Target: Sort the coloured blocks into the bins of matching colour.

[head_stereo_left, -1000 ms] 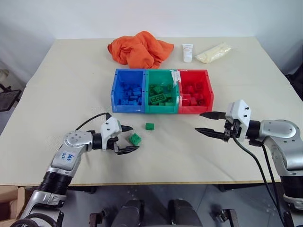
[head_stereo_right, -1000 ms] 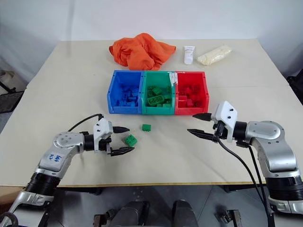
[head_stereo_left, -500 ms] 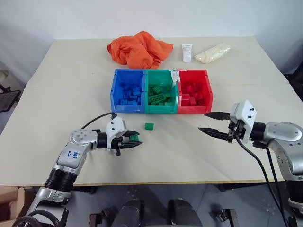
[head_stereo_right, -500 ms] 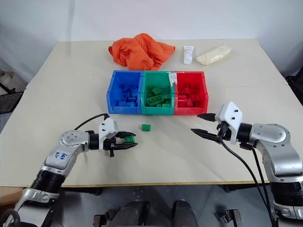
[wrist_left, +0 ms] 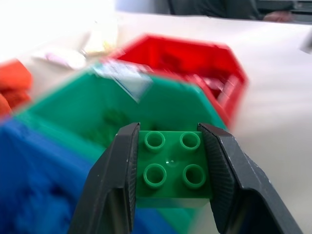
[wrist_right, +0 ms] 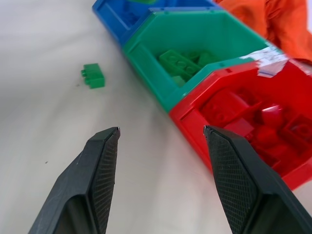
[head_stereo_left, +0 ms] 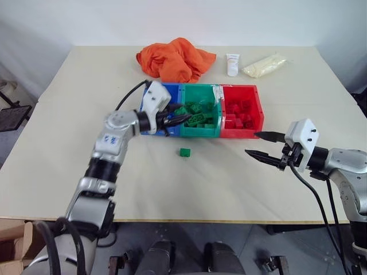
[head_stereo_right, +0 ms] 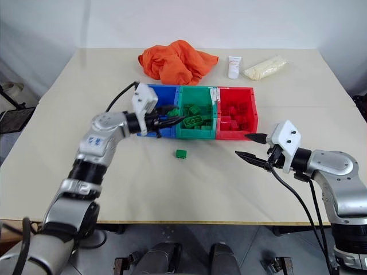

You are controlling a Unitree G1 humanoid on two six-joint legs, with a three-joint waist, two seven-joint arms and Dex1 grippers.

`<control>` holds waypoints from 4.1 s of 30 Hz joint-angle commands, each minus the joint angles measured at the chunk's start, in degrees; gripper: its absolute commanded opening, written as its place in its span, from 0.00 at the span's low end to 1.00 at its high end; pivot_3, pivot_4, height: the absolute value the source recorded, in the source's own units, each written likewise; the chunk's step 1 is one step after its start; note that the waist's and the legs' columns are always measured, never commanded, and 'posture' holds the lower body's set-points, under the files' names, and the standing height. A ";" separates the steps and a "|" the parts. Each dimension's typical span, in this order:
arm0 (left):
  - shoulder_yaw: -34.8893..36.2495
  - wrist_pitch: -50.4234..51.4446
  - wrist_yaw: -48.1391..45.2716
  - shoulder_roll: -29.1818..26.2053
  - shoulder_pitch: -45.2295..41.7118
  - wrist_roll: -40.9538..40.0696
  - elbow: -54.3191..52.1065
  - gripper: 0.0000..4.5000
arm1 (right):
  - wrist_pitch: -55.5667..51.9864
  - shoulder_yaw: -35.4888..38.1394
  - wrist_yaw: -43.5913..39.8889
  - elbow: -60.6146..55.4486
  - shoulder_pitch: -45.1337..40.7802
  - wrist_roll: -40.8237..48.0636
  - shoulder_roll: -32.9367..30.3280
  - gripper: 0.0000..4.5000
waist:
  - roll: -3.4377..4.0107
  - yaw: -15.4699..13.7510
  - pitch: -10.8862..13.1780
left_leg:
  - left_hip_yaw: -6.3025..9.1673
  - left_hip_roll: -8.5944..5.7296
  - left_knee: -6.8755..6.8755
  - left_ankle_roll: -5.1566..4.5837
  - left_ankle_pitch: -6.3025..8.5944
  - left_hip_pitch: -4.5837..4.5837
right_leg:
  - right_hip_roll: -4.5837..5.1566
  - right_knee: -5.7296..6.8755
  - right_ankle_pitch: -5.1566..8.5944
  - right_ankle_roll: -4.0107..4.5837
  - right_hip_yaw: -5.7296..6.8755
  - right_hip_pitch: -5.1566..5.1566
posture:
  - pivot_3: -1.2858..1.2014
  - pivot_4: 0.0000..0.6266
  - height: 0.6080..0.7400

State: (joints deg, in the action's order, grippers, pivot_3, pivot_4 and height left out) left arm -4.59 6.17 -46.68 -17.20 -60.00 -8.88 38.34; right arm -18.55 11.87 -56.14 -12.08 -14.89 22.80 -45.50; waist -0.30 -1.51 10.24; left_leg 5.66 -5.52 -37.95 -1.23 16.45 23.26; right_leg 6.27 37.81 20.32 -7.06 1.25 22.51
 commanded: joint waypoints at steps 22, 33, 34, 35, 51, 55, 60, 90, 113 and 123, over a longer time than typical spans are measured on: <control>3.45 -12.34 -17.60 -7.50 -0.38 0.62 4.09 0.99 | 2.30 0.90 -3.13 1.99 -1.31 0.90 -3.66 0.64 | -0.05 1.42 0.03 | -0.11 0.04 0.03 -0.01 0.00 -0.02 | -0.04 0.07 0.00 -0.05 -0.06 0.13 | 0.52 0.24 1.00; 18.66 4.69 -20.61 -27.58 38.53 -11.58 -37.67 1.00 | 7.15 -6.68 -19.70 17.21 -13.00 -0.66 -8.66 1.00 | 0.01 1.93 0.00 | 0.05 0.09 0.08 0.01 0.08 -0.04 | 0.02 -0.01 0.00 -0.04 -0.64 0.17 | 0.52 0.24 1.00; 21.15 5.71 -21.46 -28.76 44.38 -13.07 -41.26 1.00 | 8.36 -7.58 -20.76 19.02 -14.53 -1.39 -8.42 1.00 | 0.02 1.89 -0.01 | 0.05 0.10 0.09 0.02 0.09 -0.04 | 0.01 -0.02 0.00 -0.03 -0.63 0.17 | 0.52 0.24 1.00; 22.96 6.50 -21.95 -29.65 48.63 -14.22 -43.90 1.00 | 9.31 -8.21 -21.59 20.41 -15.66 -1.95 -8.22 1.00 | 0.03 1.95 0.00 | 0.05 0.11 0.12 0.02 0.09 -0.05 | 0.01 -0.08 0.00 -0.03 -0.65 0.15 | 0.52 0.24 1.00; 24.59 7.73 -19.10 -30.78 58.81 -17.06 -50.54 1.00 | 12.88 -10.33 -25.43 25.31 -20.74 -2.34 -5.15 1.00 | 0.05 0.41 0.01 | 0.06 0.08 0.11 0.01 0.12 -0.10 | 0.04 -0.38 0.02 0.02 -0.66 0.05 | 0.52 0.24 1.00; 16.08 7.27 -16.38 -27.65 49.78 -13.94 -48.40 1.00 | 12.31 -9.03 -23.88 22.97 -18.67 -1.88 -5.36 1.00 | 0.05 0.38 0.01 | 0.05 0.08 0.12 0.01 0.13 -0.10 | 0.04 -0.36 0.02 0.01 -0.63 0.05 | 0.52 0.24 1.00; 6.80 5.86 -17.47 -23.62 41.92 -10.63 -43.58 1.00 | 10.66 -7.30 -21.41 18.65 -15.17 -0.89 -5.55 1.00 | 0.05 0.50 0.00 | 0.03 0.06 0.05 0.01 0.13 -0.08 | 0.03 -0.09 0.02 0.00 -0.57 0.07 | 0.52 0.24 1.00; -6.55 -14.88 -20.48 -6.07 12.62 4.96 2.64 0.29 | 4.14 6.09 -9.76 -2.34 7.38 4.36 -6.41 1.00 | 0.02 0.15 0.01 | -0.04 0.01 -0.11 -0.04 0.14 -0.06 | -0.01 0.00 -0.01 -0.05 -0.19 0.05 | 0.52 0.24 1.00; 0.07 -19.02 3.75 2.79 -12.07 8.05 24.63 0.27 | 5.45 9.15 -2.71 -6.04 12.38 4.25 -3.98 1.00 | -0.14 0.20 0.09 | -0.04 -0.06 -0.11 -0.08 0.13 -0.04 | -0.05 0.06 -0.04 -0.12 -0.07 0.08 | 0.52 0.24 1.00; 2.78 -21.23 -0.39 4.16 -16.03 6.70 28.59 0.97 | 6.19 8.28 -1.52 -5.66 11.90 4.05 -3.55 1.00 | -0.16 0.13 0.10 | -0.04 -0.12 -0.14 -0.09 0.12 0.00 | -0.22 0.07 -0.04 -0.13 -0.08 0.09 | 0.52 0.24 1.00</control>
State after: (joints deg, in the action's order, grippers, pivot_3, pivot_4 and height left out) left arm -3.18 -13.76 -45.34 -13.12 -74.02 -0.84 68.19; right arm -13.56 18.88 -57.87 -15.94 -2.59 26.01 -49.25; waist -0.46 -1.38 10.34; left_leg 5.62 -5.64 -38.09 -1.32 16.57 23.25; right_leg 6.05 37.88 20.28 -7.19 1.17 22.61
